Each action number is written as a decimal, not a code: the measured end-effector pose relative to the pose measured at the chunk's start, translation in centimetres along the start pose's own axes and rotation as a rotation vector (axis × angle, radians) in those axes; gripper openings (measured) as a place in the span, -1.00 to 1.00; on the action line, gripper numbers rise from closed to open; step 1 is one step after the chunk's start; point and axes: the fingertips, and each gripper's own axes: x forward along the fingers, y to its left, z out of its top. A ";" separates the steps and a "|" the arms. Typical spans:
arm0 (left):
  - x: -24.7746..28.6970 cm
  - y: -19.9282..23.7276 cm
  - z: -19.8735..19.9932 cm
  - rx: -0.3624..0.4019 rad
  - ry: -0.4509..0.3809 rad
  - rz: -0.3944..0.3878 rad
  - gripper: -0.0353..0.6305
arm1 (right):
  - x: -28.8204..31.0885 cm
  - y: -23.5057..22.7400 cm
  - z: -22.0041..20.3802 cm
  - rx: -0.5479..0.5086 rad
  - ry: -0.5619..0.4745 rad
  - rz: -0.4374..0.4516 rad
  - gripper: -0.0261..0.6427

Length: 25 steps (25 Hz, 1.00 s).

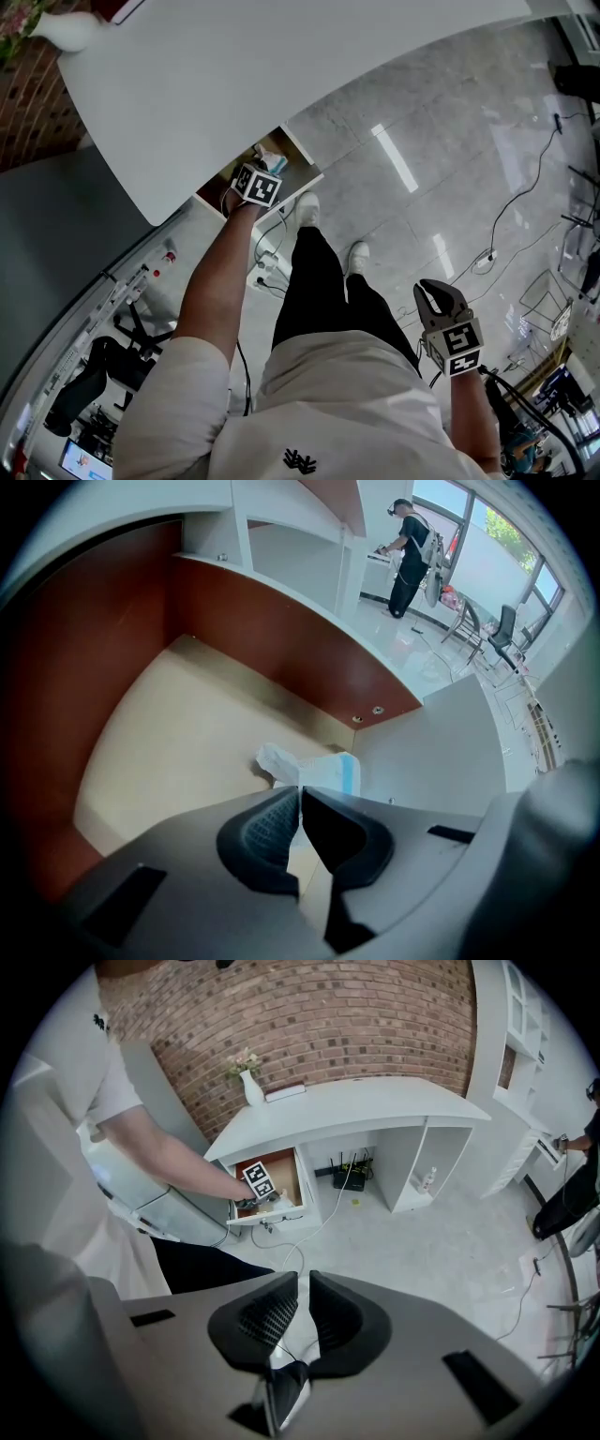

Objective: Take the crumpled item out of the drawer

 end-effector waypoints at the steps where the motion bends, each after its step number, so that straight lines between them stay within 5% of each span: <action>1: -0.4 -0.1 0.2 -0.007 -0.011 0.000 -0.81 | -0.1 0.0 0.1 -0.003 -0.005 0.001 -0.73; 16: -10.7 -3.2 2.1 -0.094 -0.147 0.026 -0.82 | -4.5 0.7 -2.3 -0.064 -0.128 0.042 -0.76; 25: -20.3 -8.6 2.4 -0.115 -0.243 0.055 -0.82 | -9.6 0.2 -6.1 -0.120 -0.202 0.058 -0.78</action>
